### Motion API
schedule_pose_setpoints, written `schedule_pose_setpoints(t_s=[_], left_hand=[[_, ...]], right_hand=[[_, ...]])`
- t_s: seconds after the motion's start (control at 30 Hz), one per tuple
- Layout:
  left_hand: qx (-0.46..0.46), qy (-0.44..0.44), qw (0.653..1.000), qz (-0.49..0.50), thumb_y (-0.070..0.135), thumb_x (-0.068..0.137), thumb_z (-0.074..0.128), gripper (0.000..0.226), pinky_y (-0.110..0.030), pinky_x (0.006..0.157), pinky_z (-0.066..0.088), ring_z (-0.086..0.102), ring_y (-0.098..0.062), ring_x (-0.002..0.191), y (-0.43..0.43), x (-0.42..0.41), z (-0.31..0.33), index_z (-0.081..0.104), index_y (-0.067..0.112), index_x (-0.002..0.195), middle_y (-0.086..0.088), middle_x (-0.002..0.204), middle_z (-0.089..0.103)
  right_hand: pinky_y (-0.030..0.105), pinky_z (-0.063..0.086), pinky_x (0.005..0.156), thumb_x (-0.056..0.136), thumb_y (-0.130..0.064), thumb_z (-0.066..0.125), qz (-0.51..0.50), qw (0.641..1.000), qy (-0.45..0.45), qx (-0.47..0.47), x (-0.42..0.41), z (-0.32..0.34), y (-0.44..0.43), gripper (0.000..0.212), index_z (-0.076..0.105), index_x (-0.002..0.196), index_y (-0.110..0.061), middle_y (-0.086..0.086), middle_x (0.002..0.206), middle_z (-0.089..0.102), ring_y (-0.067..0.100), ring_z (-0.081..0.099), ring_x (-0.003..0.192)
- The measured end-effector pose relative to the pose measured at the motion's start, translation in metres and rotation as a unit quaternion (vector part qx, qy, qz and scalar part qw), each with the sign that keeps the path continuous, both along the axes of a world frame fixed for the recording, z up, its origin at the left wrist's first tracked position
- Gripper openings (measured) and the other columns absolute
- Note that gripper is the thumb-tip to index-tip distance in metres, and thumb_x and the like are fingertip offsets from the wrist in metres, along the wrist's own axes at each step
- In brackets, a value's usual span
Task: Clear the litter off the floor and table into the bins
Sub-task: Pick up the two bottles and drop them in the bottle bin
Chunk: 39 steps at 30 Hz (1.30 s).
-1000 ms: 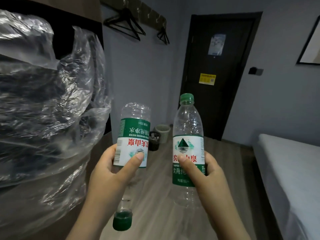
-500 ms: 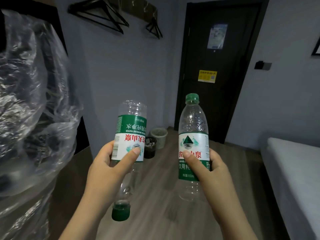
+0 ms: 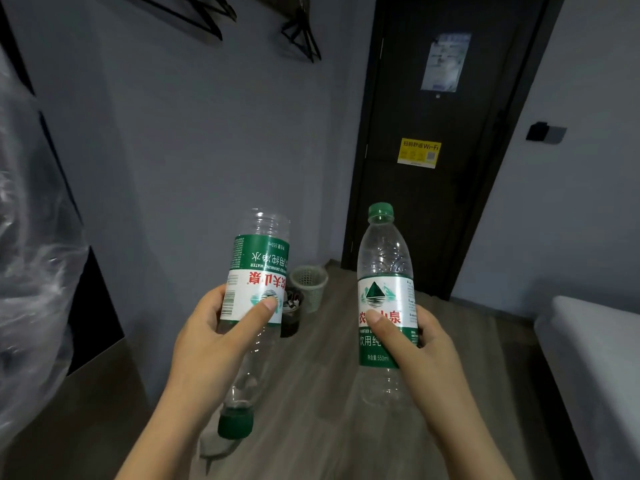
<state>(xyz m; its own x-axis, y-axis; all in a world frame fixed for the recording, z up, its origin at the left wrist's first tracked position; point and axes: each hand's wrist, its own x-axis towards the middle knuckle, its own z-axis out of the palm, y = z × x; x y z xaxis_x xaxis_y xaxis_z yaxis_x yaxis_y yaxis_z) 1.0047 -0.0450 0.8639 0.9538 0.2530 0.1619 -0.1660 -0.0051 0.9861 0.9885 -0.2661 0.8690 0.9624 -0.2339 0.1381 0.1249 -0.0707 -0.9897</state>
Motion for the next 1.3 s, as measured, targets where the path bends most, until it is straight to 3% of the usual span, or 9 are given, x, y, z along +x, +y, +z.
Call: schedule_pose_setpoints(t_s=[0.1,0.23,0.33,0.4,0.57,0.73,0.97,1.1,1.3], left_hand=[[-0.022,0.013,1.000,0.007,0.060,0.053,0.075,0.050,-0.049,0.059,0.057,0.071,-0.020,0.075,0.012,0.060,0.004,0.067,0.041,0.098,0.005,0.090,0.074],[-0.024,0.028,0.999,0.013,0.050,0.062,0.081,0.040,-0.036,0.056,0.056,0.072,-0.017,0.073,0.018,0.128,-0.001,0.067,0.039,0.098,0.008,0.086,0.074],[-0.022,0.049,0.999,-0.002,0.040,0.071,0.079,0.030,-0.038,0.058,0.055,0.071,-0.022,0.072,0.017,0.170,-0.009,0.068,0.034,0.098,0.003,0.088,0.074],[-0.020,0.058,0.998,-0.006,0.038,0.072,0.079,0.030,-0.033,0.051,0.049,0.066,-0.023,0.065,0.018,0.201,-0.015,0.067,0.032,0.098,-0.001,0.088,0.074],[0.041,0.053,0.997,0.033,0.044,0.072,0.075,0.029,-0.016,0.045,0.048,0.068,-0.006,0.075,0.015,0.291,-0.023,0.065,0.038,0.099,0.012,0.088,0.072],[0.079,0.069,0.994,0.038,0.043,0.075,0.073,0.038,-0.026,0.067,0.050,0.067,-0.011,0.086,-0.007,0.391,-0.021,0.062,0.028,0.109,0.006,0.097,0.071],[0.096,0.092,0.989,0.071,0.044,0.075,0.072,0.033,-0.016,0.059,0.046,0.067,-0.002,0.077,-0.027,0.504,-0.032,0.063,0.032,0.104,0.010,0.091,0.071],[0.113,0.117,0.983,0.087,0.046,0.075,0.072,0.028,-0.007,0.046,0.043,0.064,0.008,0.070,-0.020,0.559,-0.048,0.062,0.034,0.099,0.011,0.087,0.069],[0.114,0.148,0.980,0.074,0.047,0.076,0.072,0.036,-0.014,0.056,0.044,0.065,-0.001,0.079,0.005,0.662,-0.075,0.061,0.032,0.106,0.011,0.093,0.068]], right_hand=[[0.014,0.052,0.056,0.055,-0.057,0.073,0.005,1.000,0.004,-0.004,0.059,0.004,0.012,0.048,0.065,0.098,-0.037,-0.013,0.087,0.073,0.004,0.071,0.077],[0.017,0.053,0.056,0.056,-0.056,0.073,0.012,1.000,0.013,0.000,0.127,-0.005,0.025,0.049,0.065,0.100,-0.036,-0.012,0.088,0.073,0.006,0.071,0.077],[0.027,0.058,0.064,0.061,-0.052,0.076,0.025,0.999,0.030,0.004,0.173,-0.014,0.028,0.050,0.064,0.105,-0.032,-0.006,0.090,0.074,0.011,0.072,0.081],[0.027,0.058,0.067,0.065,-0.049,0.076,0.018,0.999,0.028,0.009,0.207,-0.020,0.026,0.048,0.063,0.108,-0.032,-0.006,0.093,0.074,0.011,0.072,0.083],[0.020,0.054,0.061,0.063,-0.052,0.075,0.024,0.999,0.027,0.016,0.304,-0.033,0.017,0.057,0.061,0.113,-0.031,-0.007,0.094,0.074,0.008,0.071,0.082],[0.027,0.057,0.064,0.056,-0.057,0.073,0.022,0.999,0.037,0.020,0.410,-0.035,-0.005,0.064,0.061,0.113,-0.030,-0.004,0.095,0.073,0.008,0.071,0.079],[0.036,0.060,0.069,0.066,-0.054,0.075,0.055,0.997,0.061,-0.006,0.537,-0.053,-0.023,0.056,0.062,0.114,-0.026,0.001,0.095,0.072,0.015,0.071,0.082],[0.034,0.058,0.071,0.074,-0.053,0.071,0.078,0.990,0.109,-0.040,0.598,-0.073,-0.021,0.049,0.060,0.114,-0.027,-0.002,0.097,0.072,0.011,0.071,0.082],[0.049,0.056,0.085,0.078,-0.046,0.072,0.068,0.985,0.149,-0.053,0.695,-0.096,0.001,0.036,0.065,0.104,-0.023,0.002,0.098,0.072,0.020,0.070,0.089]])
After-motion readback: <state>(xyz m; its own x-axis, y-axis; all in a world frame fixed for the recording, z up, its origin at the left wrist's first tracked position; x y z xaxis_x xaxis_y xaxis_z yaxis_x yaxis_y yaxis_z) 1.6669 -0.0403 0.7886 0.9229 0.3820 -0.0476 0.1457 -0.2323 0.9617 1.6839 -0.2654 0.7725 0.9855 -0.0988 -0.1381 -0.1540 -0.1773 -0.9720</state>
